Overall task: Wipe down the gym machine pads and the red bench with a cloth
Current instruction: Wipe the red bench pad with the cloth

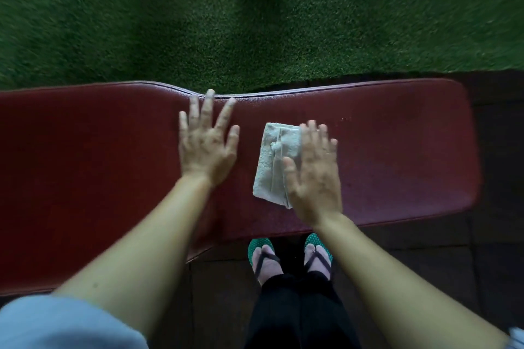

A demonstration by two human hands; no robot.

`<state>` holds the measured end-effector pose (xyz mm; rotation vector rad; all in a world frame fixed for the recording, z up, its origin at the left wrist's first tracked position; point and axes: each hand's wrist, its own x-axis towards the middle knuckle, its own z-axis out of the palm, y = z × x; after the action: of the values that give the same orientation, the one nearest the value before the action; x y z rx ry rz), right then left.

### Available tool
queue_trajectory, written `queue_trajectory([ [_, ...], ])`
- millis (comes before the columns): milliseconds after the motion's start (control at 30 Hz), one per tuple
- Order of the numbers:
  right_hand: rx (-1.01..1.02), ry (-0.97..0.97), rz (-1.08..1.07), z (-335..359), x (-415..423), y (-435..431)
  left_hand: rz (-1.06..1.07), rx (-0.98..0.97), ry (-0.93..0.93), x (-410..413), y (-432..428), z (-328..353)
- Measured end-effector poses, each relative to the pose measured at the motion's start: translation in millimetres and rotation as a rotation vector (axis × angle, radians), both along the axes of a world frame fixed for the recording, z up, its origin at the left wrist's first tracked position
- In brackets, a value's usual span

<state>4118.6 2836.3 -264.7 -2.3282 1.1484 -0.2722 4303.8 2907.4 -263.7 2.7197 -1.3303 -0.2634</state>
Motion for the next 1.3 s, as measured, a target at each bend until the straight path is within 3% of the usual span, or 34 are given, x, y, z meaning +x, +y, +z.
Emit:
queue_trajectory([
  [100,-0.075,0.108,0.074,-7.1,28.5,13.3,-0.062,0.067,-0.018,23.0,9.0,-9.6],
  [267,-0.182,0.167,0.101,-24.9,26.8,3.7,-0.048,0.018,-0.047,19.5,10.5,-19.1],
  [500,-0.151,0.271,-0.232,-29.2,31.7,-80.2,-0.059,0.065,-0.043,18.6,9.3,-19.9],
  [700,-0.239,0.182,0.287,-22.8,9.7,-24.9,-0.045,0.042,-0.041,17.3,8.8,-17.1],
  [800,-0.25,0.168,0.225,-28.8,-2.7,-40.5,-0.012,0.02,-0.02,12.7,3.4,-16.8],
  [967,-0.152,0.243,-0.164,-30.9,27.8,-94.5,0.021,0.014,-0.03,6.0,-2.8,-23.6],
  [1167,-0.223,0.117,0.166,-24.3,13.7,-10.9,0.018,0.011,-0.016,6.2,-0.2,-22.3],
  [1300,-0.228,0.134,0.114,-28.2,-36.7,5.2,0.065,0.031,-0.008,-18.4,4.0,-18.3],
])
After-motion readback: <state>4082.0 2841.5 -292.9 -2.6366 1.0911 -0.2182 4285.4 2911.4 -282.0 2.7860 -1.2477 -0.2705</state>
